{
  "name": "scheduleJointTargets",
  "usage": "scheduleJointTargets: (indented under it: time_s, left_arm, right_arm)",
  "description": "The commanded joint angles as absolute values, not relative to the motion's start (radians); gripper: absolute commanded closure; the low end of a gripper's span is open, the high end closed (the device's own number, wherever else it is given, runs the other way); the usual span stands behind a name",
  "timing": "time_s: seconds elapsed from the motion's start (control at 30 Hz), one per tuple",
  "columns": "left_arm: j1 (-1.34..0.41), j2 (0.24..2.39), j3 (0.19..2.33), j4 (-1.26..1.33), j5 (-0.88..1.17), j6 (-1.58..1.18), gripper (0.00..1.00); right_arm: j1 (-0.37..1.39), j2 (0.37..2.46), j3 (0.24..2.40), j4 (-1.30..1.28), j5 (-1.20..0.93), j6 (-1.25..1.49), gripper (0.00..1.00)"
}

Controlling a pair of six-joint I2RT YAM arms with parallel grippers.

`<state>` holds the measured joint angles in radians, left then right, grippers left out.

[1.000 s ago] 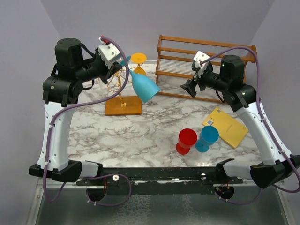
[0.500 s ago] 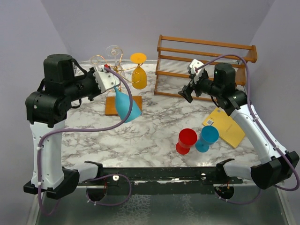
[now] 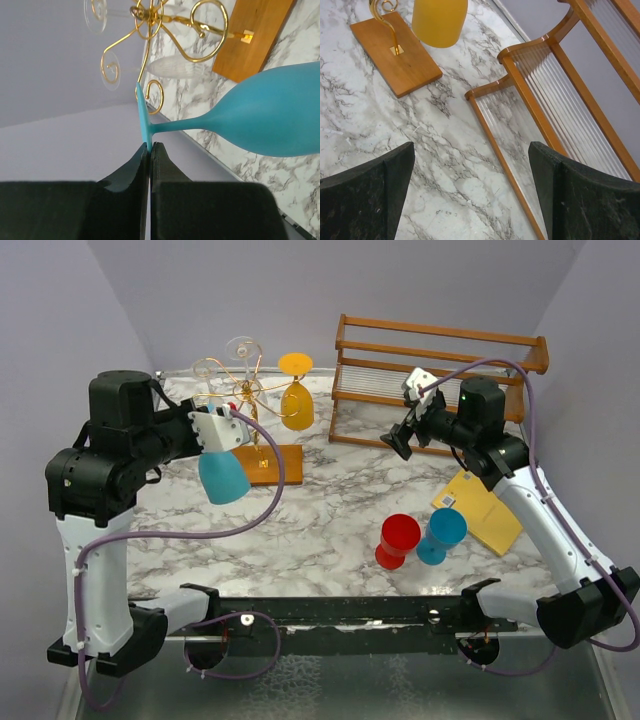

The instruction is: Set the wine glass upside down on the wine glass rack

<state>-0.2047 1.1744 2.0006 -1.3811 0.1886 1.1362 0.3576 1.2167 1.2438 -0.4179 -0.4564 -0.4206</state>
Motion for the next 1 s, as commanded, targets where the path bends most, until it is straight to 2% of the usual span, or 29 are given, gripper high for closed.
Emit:
scheduleJointTargets:
  time_s: [0.0,0.67,0.97]
  left_arm:
    - [-0.204,1.185,1.96,-1.333,0.047,1.19,1.0]
    - [-0.215,1.294,1.833,-1.085,0.096,1.307,1.0]
    - [-0.22,1.304,1.782,-1.012,0.058,1.305,1.0]
  right_arm:
    - [0.354,1.2,1.236,-0.385,-0.448,-0.412,0.05]
    - [0.354,1.21,1.232,-0.387,-0.435,-0.424,0.05]
    - [0.353,1.214,1.232,-0.388,-0.433,-0.429,0.05]
